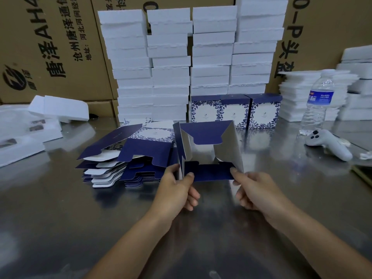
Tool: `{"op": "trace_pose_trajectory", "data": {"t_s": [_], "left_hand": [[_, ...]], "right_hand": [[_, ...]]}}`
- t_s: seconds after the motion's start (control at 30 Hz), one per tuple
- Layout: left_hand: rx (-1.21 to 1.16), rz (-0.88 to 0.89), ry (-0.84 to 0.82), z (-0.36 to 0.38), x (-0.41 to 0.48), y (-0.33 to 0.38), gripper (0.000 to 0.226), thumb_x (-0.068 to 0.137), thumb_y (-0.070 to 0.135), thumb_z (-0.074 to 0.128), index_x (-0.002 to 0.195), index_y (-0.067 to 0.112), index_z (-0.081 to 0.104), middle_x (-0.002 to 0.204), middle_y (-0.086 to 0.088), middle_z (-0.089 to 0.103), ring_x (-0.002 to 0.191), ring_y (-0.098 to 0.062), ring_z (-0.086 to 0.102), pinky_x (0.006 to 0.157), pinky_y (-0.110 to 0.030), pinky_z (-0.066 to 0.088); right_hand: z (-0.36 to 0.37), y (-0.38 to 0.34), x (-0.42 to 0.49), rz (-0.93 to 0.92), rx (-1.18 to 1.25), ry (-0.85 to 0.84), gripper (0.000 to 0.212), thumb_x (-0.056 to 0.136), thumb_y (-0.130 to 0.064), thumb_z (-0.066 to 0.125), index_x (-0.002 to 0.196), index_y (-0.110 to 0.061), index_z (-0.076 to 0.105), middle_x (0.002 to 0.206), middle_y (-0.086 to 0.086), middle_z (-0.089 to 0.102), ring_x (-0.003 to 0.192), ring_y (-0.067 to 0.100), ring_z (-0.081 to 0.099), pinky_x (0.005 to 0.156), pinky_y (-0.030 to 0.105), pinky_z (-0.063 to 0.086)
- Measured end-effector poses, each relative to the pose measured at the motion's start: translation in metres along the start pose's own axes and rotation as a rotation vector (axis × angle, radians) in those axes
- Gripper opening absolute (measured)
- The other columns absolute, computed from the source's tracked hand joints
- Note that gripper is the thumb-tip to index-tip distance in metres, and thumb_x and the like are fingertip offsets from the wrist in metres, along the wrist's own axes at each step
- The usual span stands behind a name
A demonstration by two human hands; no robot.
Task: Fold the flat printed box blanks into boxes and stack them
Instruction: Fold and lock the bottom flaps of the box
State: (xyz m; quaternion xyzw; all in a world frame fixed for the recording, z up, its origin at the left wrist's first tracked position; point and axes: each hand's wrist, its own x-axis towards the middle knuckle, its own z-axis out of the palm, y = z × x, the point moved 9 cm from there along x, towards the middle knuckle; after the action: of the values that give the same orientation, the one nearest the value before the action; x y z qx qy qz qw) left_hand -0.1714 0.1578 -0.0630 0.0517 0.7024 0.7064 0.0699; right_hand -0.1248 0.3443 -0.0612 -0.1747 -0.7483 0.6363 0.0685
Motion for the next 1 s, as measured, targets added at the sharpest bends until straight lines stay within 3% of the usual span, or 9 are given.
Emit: {"op": "trace_pose_trajectory", "data": {"t_s": [0.1, 0.27, 0.4, 0.5, 0.57, 0.63, 0.77, 0.93, 1.0], "left_hand": [[0.441, 0.251, 0.053, -0.002, -0.005, 0.018, 0.043, 0.098, 0.031, 0.046, 0.139, 0.017, 0.039, 0.047, -0.003, 0.057, 0.038, -0.006, 0.049, 0.042, -0.017, 0.038], [0.781, 0.431, 0.18, -0.009, -0.012, 0.034, 0.04, 0.095, 0.036, 0.05, 0.133, 0.027, 0.044, 0.068, 0.007, 0.057, 0.068, -0.007, 0.054, 0.053, -0.023, 0.036], [0.638, 0.531, 0.159, -0.008, -0.016, 0.044, 0.056, 0.092, 0.025, 0.057, 0.142, 0.031, 0.034, 0.116, 0.008, 0.05, 0.1, -0.011, 0.056, 0.083, -0.029, 0.047], [0.5, 0.548, 0.058, 0.001, -0.02, 0.047, 0.069, 0.09, 0.028, 0.06, 0.146, 0.038, 0.02, 0.134, 0.021, 0.043, 0.119, 0.008, 0.045, 0.097, -0.023, 0.04], [0.414, 0.539, 0.002, 0.006, -0.023, 0.047, 0.076, 0.089, 0.041, 0.06, 0.144, 0.047, 0.007, 0.135, 0.035, 0.035, 0.122, 0.019, 0.036, 0.1, -0.02, 0.037], [0.37, 0.54, 0.001, 0.005, -0.025, 0.05, 0.081, 0.081, 0.059, 0.056, 0.141, 0.054, 0.001, 0.135, 0.04, 0.03, 0.123, 0.023, 0.031, 0.102, -0.02, 0.036], [0.244, 0.532, 0.053, -0.005, -0.026, 0.057, 0.09, 0.066, 0.07, 0.055, 0.142, 0.054, 0.01, 0.143, 0.037, 0.029, 0.13, 0.016, 0.03, 0.103, -0.02, 0.036], [0.136, 0.485, 0.042, -0.01, -0.024, 0.06, 0.084, 0.061, 0.072, 0.057, 0.137, 0.058, 0.023, 0.119, 0.051, 0.04, 0.11, 0.025, 0.042, 0.081, -0.005, 0.04], [0.131, 0.48, 0.019, -0.009, -0.025, 0.061, 0.072, 0.064, 0.074, 0.059, 0.129, 0.059, 0.032, 0.107, 0.048, 0.049, 0.103, 0.019, 0.051, 0.081, -0.011, 0.045]], "right_hand": [[-0.017, -0.032, -0.008, -0.394, -0.373, 0.25, 0.035, 0.088, -0.045, 0.054, 0.101, -0.014, 0.045, 0.064, -0.001, 0.06, 0.062, 0.017, 0.059, 0.059, 0.034, 0.044], [-0.022, -0.051, -0.022, -0.682, -0.359, 0.371, 0.041, 0.084, -0.042, 0.056, 0.118, -0.023, 0.042, 0.091, -0.018, 0.054, 0.075, -0.002, 0.057, 0.062, 0.028, 0.042], [-0.021, -0.056, -0.027, -0.779, -0.282, 0.345, 0.035, 0.087, -0.042, 0.057, 0.119, -0.036, 0.045, 0.101, -0.025, 0.059, 0.093, -0.01, 0.055, 0.074, 0.02, 0.045], [-0.018, -0.058, -0.026, -0.809, -0.271, 0.301, 0.033, 0.088, -0.05, 0.055, 0.118, -0.041, 0.045, 0.113, -0.02, 0.06, 0.103, -0.005, 0.054, 0.082, 0.007, 0.04], [-0.015, -0.058, -0.024, -0.815, -0.236, 0.243, 0.043, 0.082, -0.054, 0.059, 0.12, -0.041, 0.045, 0.118, -0.025, 0.057, 0.108, -0.007, 0.052, 0.086, 0.005, 0.039], [-0.01, -0.058, -0.022, -0.809, -0.194, 0.168, 0.055, 0.075, -0.058, 0.067, 0.122, -0.041, 0.043, 0.121, -0.029, 0.054, 0.112, -0.008, 0.051, 0.09, 0.017, 0.043], [0.0, -0.06, -0.027, -0.849, -0.152, 0.002, 0.076, 0.065, -0.073, 0.061, 0.127, -0.032, 0.045, 0.125, -0.016, 0.054, 0.114, 0.001, 0.053, 0.091, 0.025, 0.044], [-0.004, -0.061, -0.03, -0.869, -0.066, 0.034, 0.032, 0.087, -0.049, 0.045, 0.106, -0.025, 0.054, 0.106, -0.007, 0.061, 0.103, 0.008, 0.058, 0.086, 0.026, 0.048], [-0.008, -0.06, -0.027, -0.84, -0.028, 0.072, 0.013, 0.088, -0.039, 0.047, 0.093, -0.029, 0.053, 0.094, -0.013, 0.062, 0.095, 0.006, 0.058, 0.081, 0.025, 0.048]]}}
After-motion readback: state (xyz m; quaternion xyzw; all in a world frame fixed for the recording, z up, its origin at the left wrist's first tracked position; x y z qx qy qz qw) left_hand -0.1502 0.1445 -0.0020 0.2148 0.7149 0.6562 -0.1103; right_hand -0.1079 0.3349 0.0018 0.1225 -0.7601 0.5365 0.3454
